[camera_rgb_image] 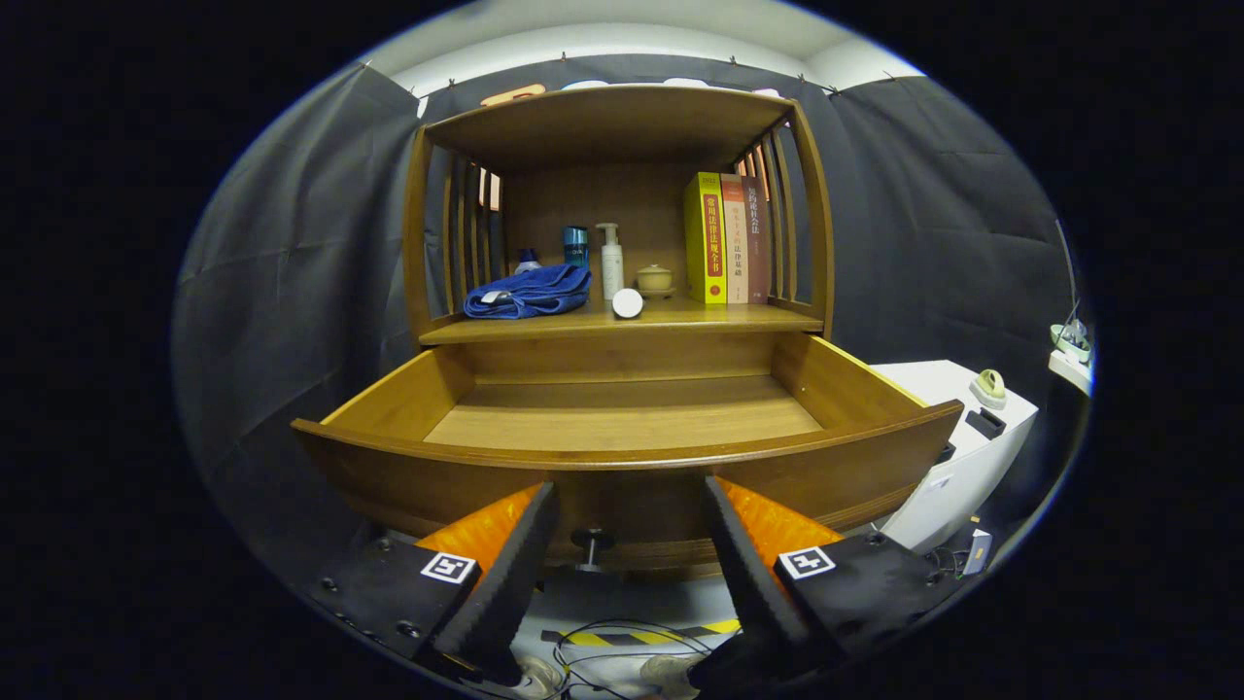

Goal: Pull open the drawer, take out the items inside it, and place them on the countertop above the cabinet.

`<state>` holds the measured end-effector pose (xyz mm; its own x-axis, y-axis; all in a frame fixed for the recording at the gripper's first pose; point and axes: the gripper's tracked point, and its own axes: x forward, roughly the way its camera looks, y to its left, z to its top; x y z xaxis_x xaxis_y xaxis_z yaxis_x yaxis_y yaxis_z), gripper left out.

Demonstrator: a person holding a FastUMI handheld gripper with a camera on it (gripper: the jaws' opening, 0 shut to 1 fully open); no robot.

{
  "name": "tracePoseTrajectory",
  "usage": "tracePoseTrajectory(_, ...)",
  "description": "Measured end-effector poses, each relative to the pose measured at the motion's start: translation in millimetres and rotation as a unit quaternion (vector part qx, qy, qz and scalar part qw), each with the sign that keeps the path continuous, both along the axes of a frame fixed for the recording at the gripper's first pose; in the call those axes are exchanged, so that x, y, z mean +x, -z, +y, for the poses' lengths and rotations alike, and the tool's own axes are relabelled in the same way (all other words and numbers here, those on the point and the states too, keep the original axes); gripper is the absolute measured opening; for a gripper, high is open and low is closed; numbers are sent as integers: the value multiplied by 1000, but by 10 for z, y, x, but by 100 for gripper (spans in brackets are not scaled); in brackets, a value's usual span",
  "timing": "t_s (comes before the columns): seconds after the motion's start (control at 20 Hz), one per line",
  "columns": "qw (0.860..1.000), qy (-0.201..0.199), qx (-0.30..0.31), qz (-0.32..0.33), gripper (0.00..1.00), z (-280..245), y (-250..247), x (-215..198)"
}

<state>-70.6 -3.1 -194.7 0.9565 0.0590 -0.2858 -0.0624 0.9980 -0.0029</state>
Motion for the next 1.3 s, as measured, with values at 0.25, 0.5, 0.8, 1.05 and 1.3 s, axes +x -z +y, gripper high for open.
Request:
tracePoseTrajectory(0.25,1000,4,-1,-10,99,41,-27,80)
tracePoseTrajectory(0.5,1000,11,1,-16,99,95,-66,346)
tracePoseTrajectory(0.8,1000,7,5,-23,98,113,-147,776)
tracePoseTrajectory(1.05,1000,7,1,-25,98,129,-191,1057)
tracePoseTrajectory(1.3,1000,6,-7,-24,98,135,-194,1297)
